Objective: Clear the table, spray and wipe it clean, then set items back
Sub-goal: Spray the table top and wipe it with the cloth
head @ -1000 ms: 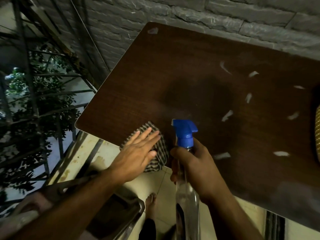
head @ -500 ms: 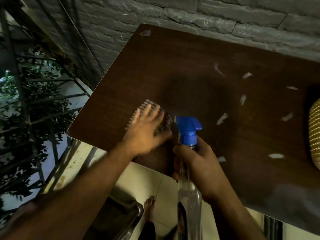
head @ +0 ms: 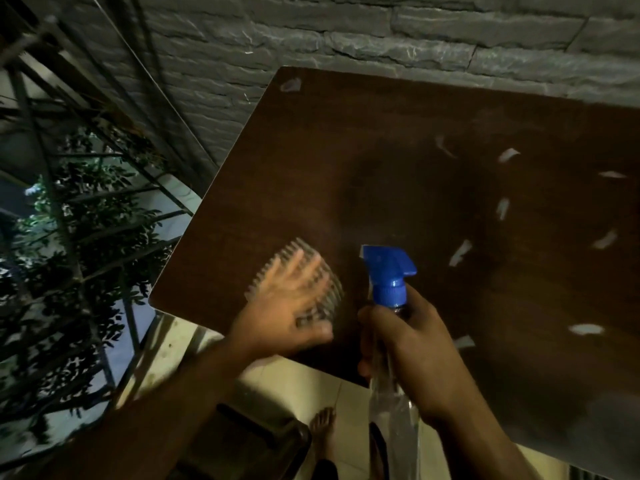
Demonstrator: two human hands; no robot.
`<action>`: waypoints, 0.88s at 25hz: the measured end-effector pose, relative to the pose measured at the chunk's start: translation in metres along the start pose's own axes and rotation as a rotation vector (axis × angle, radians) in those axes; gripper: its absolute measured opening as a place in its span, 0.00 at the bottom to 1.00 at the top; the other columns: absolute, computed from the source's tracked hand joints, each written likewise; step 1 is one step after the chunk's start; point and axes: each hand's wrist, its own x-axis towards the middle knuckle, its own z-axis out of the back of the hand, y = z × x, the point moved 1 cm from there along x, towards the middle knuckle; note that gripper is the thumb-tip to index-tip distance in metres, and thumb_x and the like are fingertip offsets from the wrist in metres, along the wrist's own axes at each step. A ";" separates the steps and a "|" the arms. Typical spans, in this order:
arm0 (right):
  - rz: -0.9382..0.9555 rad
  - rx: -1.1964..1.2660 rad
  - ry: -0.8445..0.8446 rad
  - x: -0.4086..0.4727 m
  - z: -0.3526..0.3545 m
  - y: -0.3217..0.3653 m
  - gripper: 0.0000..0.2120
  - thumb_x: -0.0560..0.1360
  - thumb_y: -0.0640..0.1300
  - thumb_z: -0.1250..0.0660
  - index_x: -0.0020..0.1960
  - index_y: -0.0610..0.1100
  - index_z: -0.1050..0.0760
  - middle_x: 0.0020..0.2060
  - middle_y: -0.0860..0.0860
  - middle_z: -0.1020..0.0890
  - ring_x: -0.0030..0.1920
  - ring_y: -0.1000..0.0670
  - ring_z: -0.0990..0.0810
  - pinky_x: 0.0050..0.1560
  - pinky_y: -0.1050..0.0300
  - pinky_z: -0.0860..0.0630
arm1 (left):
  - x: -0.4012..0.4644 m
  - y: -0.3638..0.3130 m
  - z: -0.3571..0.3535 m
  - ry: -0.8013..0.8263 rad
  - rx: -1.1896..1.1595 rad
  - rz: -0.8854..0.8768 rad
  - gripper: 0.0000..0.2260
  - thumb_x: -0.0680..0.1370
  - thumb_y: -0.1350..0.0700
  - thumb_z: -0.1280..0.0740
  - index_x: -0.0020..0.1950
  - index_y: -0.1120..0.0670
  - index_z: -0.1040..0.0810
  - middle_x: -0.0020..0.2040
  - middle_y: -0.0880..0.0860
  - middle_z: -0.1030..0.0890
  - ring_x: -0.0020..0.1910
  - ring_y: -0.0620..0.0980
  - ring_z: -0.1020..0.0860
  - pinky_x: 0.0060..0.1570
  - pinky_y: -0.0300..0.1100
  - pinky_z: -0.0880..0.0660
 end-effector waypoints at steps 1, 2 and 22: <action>-0.006 0.002 0.017 0.005 -0.005 0.002 0.09 0.74 0.41 0.33 0.53 0.51 0.25 0.38 0.45 0.18 0.34 0.46 0.20 0.38 0.51 0.20 | -0.020 -0.009 -0.006 0.029 0.057 -0.152 0.36 0.73 0.25 0.53 0.77 0.42 0.46 0.79 0.47 0.53 0.78 0.49 0.58 0.74 0.51 0.62; -0.014 0.005 0.030 0.009 -0.009 0.005 0.09 0.74 0.42 0.33 0.53 0.52 0.25 0.38 0.46 0.18 0.34 0.46 0.20 0.38 0.51 0.21 | -0.029 0.000 -0.007 0.033 0.069 -0.209 0.35 0.73 0.26 0.53 0.76 0.41 0.45 0.79 0.47 0.51 0.78 0.47 0.58 0.74 0.51 0.61; 0.078 -0.031 -0.049 0.076 0.023 0.070 0.08 0.76 0.39 0.35 0.54 0.44 0.27 0.33 0.42 0.22 0.32 0.40 0.23 0.32 0.53 0.22 | 0.137 0.031 0.036 -0.115 -0.126 0.097 0.34 0.73 0.28 0.51 0.75 0.43 0.39 0.79 0.47 0.48 0.78 0.47 0.56 0.75 0.51 0.62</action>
